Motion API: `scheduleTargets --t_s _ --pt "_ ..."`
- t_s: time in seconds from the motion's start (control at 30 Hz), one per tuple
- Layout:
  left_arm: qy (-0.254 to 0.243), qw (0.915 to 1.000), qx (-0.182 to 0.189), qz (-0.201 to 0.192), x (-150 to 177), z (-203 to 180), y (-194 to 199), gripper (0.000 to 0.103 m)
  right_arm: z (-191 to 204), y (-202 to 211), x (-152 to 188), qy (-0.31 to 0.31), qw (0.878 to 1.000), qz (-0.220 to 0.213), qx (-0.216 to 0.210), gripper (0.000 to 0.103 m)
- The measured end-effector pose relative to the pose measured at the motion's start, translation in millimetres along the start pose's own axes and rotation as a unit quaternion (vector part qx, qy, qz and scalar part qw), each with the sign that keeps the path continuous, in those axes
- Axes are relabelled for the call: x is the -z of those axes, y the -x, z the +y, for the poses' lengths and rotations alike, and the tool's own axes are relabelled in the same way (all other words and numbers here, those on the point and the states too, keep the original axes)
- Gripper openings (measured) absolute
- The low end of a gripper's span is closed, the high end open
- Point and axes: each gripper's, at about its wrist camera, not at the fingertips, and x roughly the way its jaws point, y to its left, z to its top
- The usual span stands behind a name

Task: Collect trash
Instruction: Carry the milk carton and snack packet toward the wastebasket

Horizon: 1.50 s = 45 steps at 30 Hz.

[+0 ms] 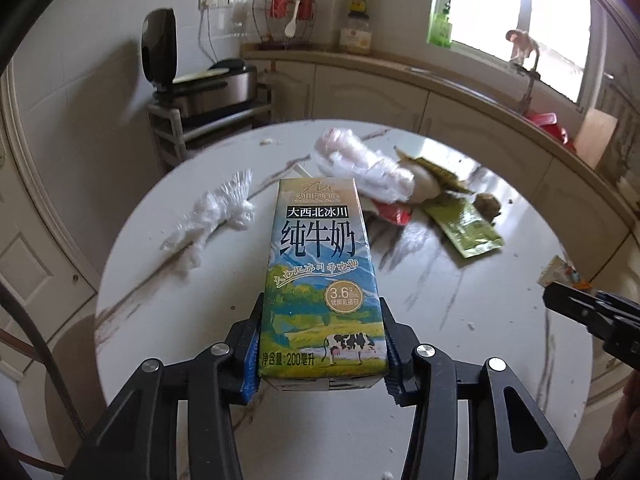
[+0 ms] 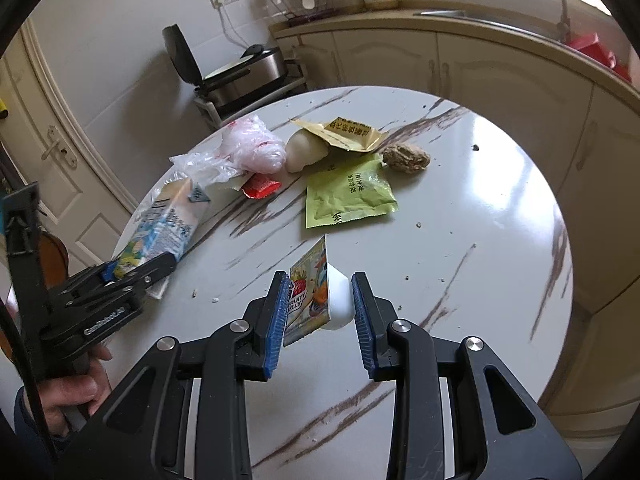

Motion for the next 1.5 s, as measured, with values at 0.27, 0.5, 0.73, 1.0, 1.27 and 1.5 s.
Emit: scheduleTargets --t_s 0.27,0.5,0.73,1.0,1.27,1.5 --pt "-0.033 0.9986 0.011 -0.041 10 -24 56 0.044 -8 28 8 -0.011 1.000 -0.022 -0.005 0.030" --pt "-0.067 0.9939 0.044 -0.076 14 -64 100 0.044 -22 67 14 -0.028 0.998 -0.054 -0.009 0.030" --pt "-0.111 0.9856 0.105 -0.073 23 -121 110 0.044 -63 114 27 -0.059 0.994 -0.087 0.024 0.030" --pt "-0.161 0.9702 0.173 -0.056 25 -201 94 0.044 -134 161 59 -0.119 0.982 -0.103 0.099 0.030" --pt "-0.225 0.9479 0.225 0.017 47 -280 49 0.044 -209 175 105 -0.184 0.966 -0.084 0.160 0.030" --pt "-0.273 0.9291 0.223 0.111 83 -331 -16 0.045 -280 117 167 -0.271 0.953 -0.004 0.135 0.030"
